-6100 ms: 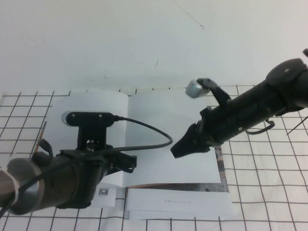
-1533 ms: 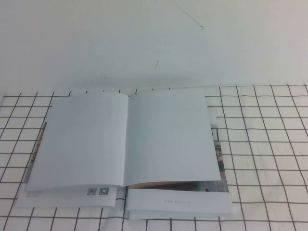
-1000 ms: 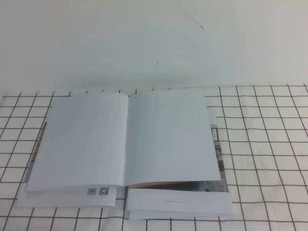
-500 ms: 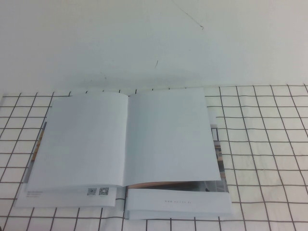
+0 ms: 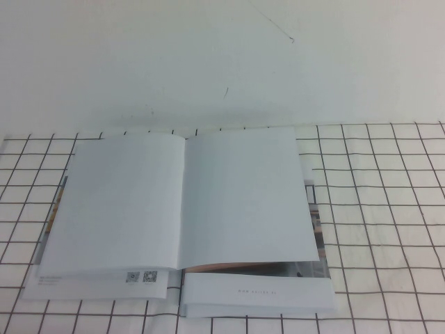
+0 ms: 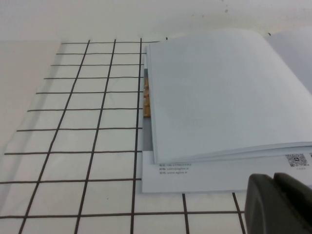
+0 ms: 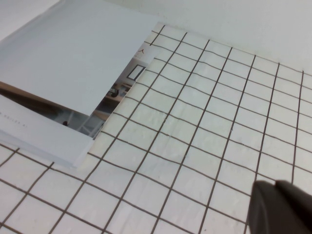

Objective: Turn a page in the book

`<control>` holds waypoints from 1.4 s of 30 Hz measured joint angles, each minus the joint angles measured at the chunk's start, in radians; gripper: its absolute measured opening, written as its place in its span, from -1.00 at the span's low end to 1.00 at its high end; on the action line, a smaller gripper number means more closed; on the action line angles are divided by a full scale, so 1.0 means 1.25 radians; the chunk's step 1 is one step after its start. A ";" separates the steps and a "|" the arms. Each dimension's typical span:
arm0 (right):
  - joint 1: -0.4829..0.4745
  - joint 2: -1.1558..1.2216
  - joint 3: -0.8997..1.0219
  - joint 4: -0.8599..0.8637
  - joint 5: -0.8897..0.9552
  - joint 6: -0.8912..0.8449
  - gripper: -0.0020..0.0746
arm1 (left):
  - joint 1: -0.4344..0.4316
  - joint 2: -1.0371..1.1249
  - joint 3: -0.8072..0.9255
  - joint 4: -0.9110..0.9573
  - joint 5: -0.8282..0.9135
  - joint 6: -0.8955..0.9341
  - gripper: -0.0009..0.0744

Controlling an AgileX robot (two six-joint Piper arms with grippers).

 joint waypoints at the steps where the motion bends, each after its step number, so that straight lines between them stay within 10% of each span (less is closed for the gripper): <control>1: 0.000 0.000 0.000 0.000 0.000 0.000 -0.95 | -0.006 0.000 0.000 0.010 0.000 -0.011 -0.98; 35: 0.000 0.000 0.000 0.000 0.000 0.000 -0.95 | -0.036 0.000 0.000 0.046 0.001 -0.051 -0.98; 42: -0.144 -0.046 0.039 -0.027 -0.058 -0.071 -0.95 | -0.036 0.000 0.000 0.046 0.001 -0.051 -0.98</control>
